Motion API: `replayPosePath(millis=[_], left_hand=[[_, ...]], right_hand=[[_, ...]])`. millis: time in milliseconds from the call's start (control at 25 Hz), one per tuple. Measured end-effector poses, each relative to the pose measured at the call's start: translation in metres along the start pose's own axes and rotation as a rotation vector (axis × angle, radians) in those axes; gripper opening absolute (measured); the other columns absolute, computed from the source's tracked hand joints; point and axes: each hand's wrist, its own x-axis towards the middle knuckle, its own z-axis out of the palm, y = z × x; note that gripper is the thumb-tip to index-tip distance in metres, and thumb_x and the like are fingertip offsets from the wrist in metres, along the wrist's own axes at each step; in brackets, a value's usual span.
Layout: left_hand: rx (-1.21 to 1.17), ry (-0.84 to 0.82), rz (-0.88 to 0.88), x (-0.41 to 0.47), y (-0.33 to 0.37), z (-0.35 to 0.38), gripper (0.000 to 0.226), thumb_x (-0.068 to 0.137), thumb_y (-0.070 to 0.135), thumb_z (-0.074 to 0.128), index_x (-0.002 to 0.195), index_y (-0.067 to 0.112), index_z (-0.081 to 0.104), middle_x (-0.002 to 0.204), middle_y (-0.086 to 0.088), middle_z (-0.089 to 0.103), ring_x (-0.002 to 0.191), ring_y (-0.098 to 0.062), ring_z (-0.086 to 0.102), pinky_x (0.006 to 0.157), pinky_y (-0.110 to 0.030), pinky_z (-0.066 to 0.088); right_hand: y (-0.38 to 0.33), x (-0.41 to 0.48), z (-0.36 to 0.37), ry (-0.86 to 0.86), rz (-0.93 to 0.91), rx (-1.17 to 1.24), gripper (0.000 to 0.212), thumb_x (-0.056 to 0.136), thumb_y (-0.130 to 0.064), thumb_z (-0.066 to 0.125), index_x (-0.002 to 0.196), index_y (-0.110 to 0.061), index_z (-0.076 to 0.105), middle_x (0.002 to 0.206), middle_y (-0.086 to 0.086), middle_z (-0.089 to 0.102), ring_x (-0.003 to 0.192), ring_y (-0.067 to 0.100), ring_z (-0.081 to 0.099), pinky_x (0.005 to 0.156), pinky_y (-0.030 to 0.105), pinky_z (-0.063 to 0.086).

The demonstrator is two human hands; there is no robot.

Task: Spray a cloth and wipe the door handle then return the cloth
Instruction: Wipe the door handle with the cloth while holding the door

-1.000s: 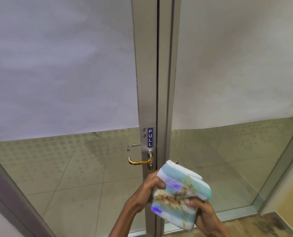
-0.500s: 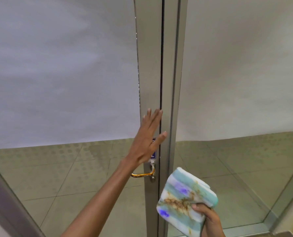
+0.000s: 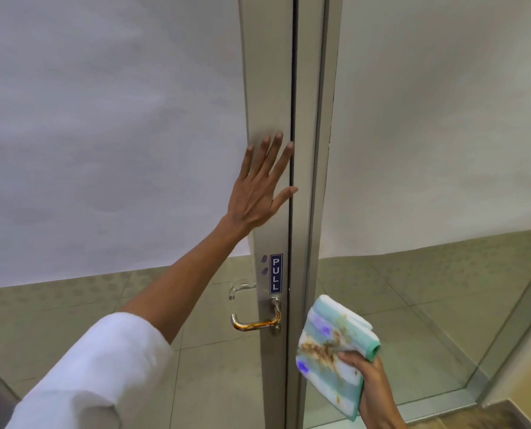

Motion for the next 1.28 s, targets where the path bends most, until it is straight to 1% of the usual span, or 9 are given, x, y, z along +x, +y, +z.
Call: replayPosePath(millis=[280,440,560,680,760,840,920,1080,1280], left_hand=[[0.009,0.143,-0.048,0.036,-0.012,0.019,0.079,0.102,0.066,0.019,0.158,0.015,-0.003,0.166,-0.02,0.019,0.153,-0.023,-0.007,0.127,-0.044,-0.008],[0.04,0.133,-0.056,0.031,-0.009,0.029,0.086,0.101,0.067,0.022,0.16,0.005,0.019,0.165,-0.02,0.024,0.158,-0.032,0.011,0.126,-0.044,-0.011],[0.059,0.142,-0.059,0.029,-0.01,0.033,0.086,0.101,0.068,0.024,0.161,0.006,0.016,0.165,-0.018,0.024,0.154,-0.033,0.021,0.127,-0.043,-0.013],[0.087,0.154,-0.057,0.029,-0.009,0.035,0.087,0.1,0.07,0.023,0.161,0.007,0.018,0.165,-0.017,0.027,0.153,-0.033,0.023,0.126,-0.043,-0.014],[0.11,0.152,-0.049,0.028,-0.01,0.036,0.086,0.1,0.071,0.024,0.158,0.008,0.027,0.164,-0.016,0.03,0.153,-0.032,0.025,0.126,-0.043,-0.014],[0.126,0.155,-0.031,0.027,-0.012,0.036,0.086,0.1,0.072,0.024,0.158,0.009,0.028,0.165,-0.015,0.03,0.153,-0.031,0.025,0.125,-0.044,-0.013],[0.125,0.156,-0.023,0.026,-0.013,0.037,0.086,0.099,0.073,0.023,0.159,0.01,0.027,0.165,-0.014,0.029,0.154,-0.031,0.025,0.125,-0.045,-0.01],[0.136,0.176,-0.025,0.027,-0.011,0.038,0.089,0.097,0.076,0.025,0.157,0.01,0.031,0.164,-0.015,0.033,0.152,-0.033,0.027,0.125,-0.049,-0.001],[0.115,0.198,-0.032,0.029,-0.011,0.039,0.092,0.095,0.078,0.023,0.155,0.009,0.038,0.16,-0.018,0.039,0.15,-0.035,0.033,0.123,-0.051,0.002]], right_hand=[[-0.003,0.022,0.034,0.089,-0.093,-0.299,0.032,0.086,0.003,0.063,0.098,-0.025,0.069,0.106,0.003,0.075,0.098,0.022,0.071,0.073,0.031,0.056],[0.003,0.036,0.049,0.093,-0.12,-0.381,0.03,0.089,0.001,0.064,0.111,-0.018,0.064,0.111,0.01,0.072,0.106,0.031,0.068,0.092,0.046,0.056],[0.009,0.05,0.057,0.056,-0.15,-0.49,0.021,0.093,-0.008,0.064,0.11,-0.021,0.063,0.108,0.009,0.071,0.105,0.031,0.068,0.096,0.053,0.055],[0.017,0.066,0.073,0.092,-0.278,-0.495,0.033,0.092,-0.007,0.064,0.124,-0.017,0.06,0.115,0.014,0.066,0.111,0.039,0.066,0.096,0.056,0.055],[0.02,0.077,0.088,0.155,-0.466,-0.664,0.057,0.095,-0.022,0.06,0.148,-0.02,0.041,0.133,0.008,0.059,0.12,0.032,0.062,0.098,0.045,0.055],[0.021,0.087,0.106,0.171,-0.688,-0.829,0.07,0.099,-0.032,0.052,0.157,-0.035,0.013,0.158,-0.009,0.035,0.145,0.017,0.037,0.112,0.044,0.041],[0.027,0.1,0.121,0.179,-0.858,-0.929,0.083,0.097,-0.016,0.055,0.157,-0.036,0.001,0.166,-0.017,0.01,0.154,0.008,0.009,0.123,0.049,0.019],[0.039,0.123,0.146,0.191,-0.948,-1.076,0.072,0.09,-0.012,0.05,0.155,-0.004,0.02,0.164,0.014,0.018,0.155,0.027,0.009,0.123,0.058,0.014],[0.04,0.152,0.154,0.081,-0.998,-1.238,0.094,0.072,0.008,0.059,0.155,-0.012,0.021,0.165,0.014,0.013,0.155,0.029,0.003,0.124,0.058,0.008]])
